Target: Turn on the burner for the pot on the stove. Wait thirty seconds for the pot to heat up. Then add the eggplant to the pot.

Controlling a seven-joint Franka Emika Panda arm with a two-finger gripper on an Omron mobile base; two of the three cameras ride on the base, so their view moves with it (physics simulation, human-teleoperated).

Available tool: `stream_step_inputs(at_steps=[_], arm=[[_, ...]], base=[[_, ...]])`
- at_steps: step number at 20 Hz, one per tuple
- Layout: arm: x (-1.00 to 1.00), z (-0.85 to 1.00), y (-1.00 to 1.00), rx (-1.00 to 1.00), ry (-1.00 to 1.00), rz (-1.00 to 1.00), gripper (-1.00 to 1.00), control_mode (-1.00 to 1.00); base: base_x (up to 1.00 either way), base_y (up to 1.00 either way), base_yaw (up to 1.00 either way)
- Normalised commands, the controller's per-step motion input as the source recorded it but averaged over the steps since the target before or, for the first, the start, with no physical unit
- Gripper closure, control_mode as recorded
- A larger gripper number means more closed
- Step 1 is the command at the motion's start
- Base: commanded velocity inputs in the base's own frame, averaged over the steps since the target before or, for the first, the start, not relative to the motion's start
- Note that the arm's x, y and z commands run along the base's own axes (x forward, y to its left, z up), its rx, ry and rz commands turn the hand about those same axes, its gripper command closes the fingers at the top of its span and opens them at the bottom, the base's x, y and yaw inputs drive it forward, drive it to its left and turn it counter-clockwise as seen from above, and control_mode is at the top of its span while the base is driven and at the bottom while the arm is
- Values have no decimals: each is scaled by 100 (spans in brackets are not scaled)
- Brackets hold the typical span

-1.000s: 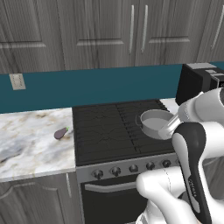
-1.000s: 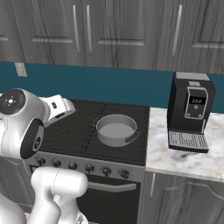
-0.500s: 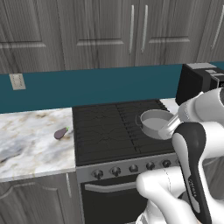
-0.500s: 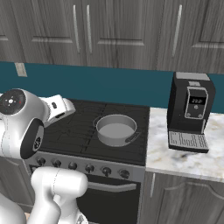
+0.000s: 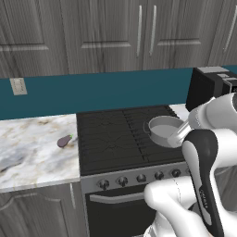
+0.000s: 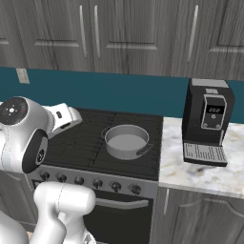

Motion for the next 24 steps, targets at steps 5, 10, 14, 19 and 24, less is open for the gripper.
stream_step_inputs(at_steps=[5,10,14,19,24], arm=[[0,0,0,0,0,0,-100,-100],[0,0,0,0,0,0,-100,-100],[0,0,0,0,0,0,-100,-100],[0,0,0,0,0,0,-100,-100],[0,0,0,0,0,0,-100,-100]], base=[[0,0,0],[0,0,0],[0,0,0],[0,0,0],[0,0,0]])
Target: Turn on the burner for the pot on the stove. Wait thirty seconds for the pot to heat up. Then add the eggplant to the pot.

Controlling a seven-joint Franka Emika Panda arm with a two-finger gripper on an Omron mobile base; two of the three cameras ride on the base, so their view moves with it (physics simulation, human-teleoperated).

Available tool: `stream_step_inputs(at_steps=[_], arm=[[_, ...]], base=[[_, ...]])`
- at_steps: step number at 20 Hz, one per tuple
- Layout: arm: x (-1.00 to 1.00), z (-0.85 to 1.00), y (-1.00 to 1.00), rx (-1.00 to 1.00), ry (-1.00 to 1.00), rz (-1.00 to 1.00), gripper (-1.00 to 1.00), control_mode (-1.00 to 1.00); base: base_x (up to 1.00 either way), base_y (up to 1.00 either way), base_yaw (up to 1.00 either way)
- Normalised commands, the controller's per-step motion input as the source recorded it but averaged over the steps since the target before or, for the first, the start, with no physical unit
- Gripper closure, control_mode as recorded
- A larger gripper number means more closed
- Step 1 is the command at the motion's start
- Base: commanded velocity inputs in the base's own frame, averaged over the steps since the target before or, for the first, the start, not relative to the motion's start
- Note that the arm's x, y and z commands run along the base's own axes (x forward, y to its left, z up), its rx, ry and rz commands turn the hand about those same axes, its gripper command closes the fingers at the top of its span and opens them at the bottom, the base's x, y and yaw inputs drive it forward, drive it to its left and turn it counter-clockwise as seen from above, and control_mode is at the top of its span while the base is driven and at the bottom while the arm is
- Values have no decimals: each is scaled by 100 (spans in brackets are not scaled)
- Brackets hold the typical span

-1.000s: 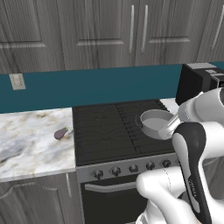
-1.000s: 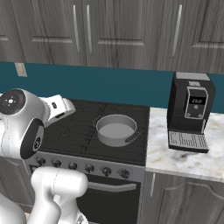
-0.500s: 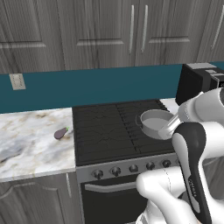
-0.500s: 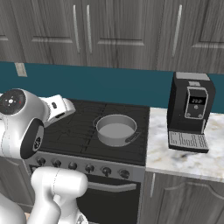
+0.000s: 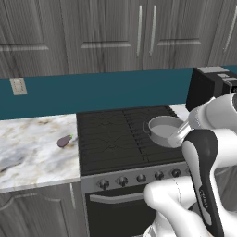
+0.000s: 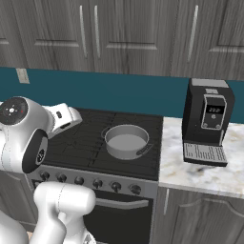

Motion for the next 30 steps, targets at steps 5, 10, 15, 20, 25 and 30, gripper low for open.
stream_step_inputs(at_steps=[5,10,15,20,25,30], arm=[[0,0,0,0,0,0,-100,-100],[0,0,0,0,0,0,-100,-100],[0,0,0,0,0,0,-100,-100],[0,0,0,0,0,0,-100,-100],[0,0,0,0,0,0,-100,-100],[0,0,0,0,0,0,-100,-100]], base=[[0,0,0],[0,0,0],[0,0,0],[0,0,0],[0,0,0],[0,0,0]])
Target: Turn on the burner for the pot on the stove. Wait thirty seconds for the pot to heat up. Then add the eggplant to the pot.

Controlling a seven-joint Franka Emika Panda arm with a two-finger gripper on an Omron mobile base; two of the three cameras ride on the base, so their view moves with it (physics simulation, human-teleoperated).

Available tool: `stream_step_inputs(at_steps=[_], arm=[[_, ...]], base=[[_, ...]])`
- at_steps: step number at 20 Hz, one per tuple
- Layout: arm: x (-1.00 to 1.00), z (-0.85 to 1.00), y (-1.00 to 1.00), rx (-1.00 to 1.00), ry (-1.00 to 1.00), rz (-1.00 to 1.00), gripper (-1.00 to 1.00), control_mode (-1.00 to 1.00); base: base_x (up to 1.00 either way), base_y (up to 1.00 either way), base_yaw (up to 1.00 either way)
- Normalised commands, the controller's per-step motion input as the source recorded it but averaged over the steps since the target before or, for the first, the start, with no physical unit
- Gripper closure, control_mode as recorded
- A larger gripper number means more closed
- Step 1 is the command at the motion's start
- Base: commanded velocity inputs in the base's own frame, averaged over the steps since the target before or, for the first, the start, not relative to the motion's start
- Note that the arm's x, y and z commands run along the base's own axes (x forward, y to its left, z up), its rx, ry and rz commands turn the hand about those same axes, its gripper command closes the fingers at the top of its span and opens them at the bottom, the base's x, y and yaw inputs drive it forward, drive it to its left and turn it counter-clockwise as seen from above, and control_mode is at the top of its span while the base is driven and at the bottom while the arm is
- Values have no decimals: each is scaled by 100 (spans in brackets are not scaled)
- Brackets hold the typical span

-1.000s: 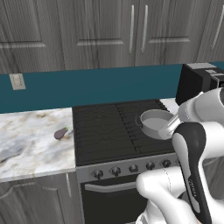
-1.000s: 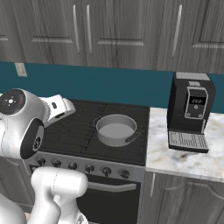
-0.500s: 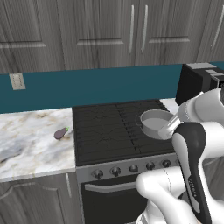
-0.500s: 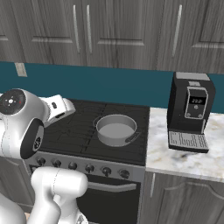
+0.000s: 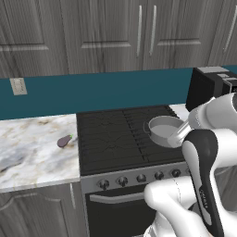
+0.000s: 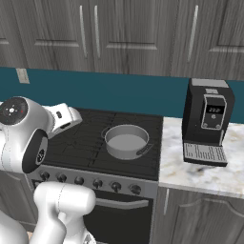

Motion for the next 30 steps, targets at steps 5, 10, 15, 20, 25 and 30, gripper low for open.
stream_step_inputs(at_steps=[5,10,15,20,25,30], arm=[[0,0,0,0,0,0,-100,-100],[0,0,0,0,0,0,-100,-100],[0,0,0,0,0,0,-100,-100],[0,0,0,0,0,0,-100,-100],[0,0,0,0,0,0,-100,-100],[0,0,0,0,0,0,-100,-100]], base=[[0,0,0],[0,0,0],[0,0,0],[0,0,0],[0,0,0],[0,0,0]])
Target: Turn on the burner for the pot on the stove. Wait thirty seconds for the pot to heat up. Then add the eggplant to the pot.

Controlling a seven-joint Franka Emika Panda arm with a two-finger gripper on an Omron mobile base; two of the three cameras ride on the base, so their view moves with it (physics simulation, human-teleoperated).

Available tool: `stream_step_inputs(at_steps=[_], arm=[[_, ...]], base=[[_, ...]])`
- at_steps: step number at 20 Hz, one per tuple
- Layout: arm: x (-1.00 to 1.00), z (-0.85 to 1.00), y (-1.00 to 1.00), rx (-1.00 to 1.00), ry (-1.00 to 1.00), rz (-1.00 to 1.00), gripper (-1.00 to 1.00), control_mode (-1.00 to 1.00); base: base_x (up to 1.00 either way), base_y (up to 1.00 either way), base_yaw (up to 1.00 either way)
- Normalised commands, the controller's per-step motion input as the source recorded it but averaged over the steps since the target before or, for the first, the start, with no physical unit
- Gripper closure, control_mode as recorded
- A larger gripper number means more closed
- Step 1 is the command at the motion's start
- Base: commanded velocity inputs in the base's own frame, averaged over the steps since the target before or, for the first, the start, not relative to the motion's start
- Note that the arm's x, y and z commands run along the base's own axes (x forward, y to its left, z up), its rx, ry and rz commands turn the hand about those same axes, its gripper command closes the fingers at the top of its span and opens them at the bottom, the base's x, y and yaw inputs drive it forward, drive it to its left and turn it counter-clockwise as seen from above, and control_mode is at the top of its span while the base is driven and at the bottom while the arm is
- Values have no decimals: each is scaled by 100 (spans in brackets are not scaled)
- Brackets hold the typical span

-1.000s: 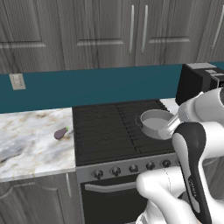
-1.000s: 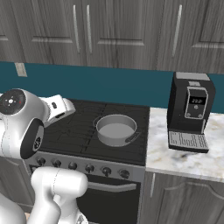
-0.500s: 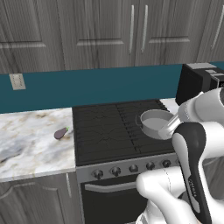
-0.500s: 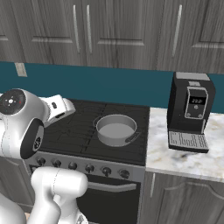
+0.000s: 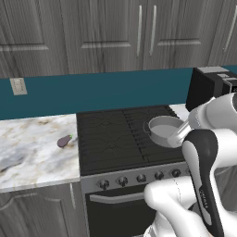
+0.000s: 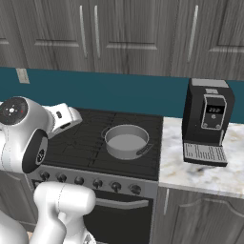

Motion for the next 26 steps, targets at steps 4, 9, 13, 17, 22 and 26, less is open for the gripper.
stream_step_inputs(at_steps=[4,9,13,17,22,26], arm=[[0,0,0,0,0,0,-100,-100],[0,0,0,0,0,0,-100,-100],[0,0,0,0,0,0,-100,-100],[0,0,0,0,0,0,-100,-100],[0,0,0,0,0,0,-100,-100],[0,0,0,0,0,0,-100,-100]], base=[[0,0,0],[0,0,0],[0,0,0],[0,0,0],[0,0,0],[0,0,0]])
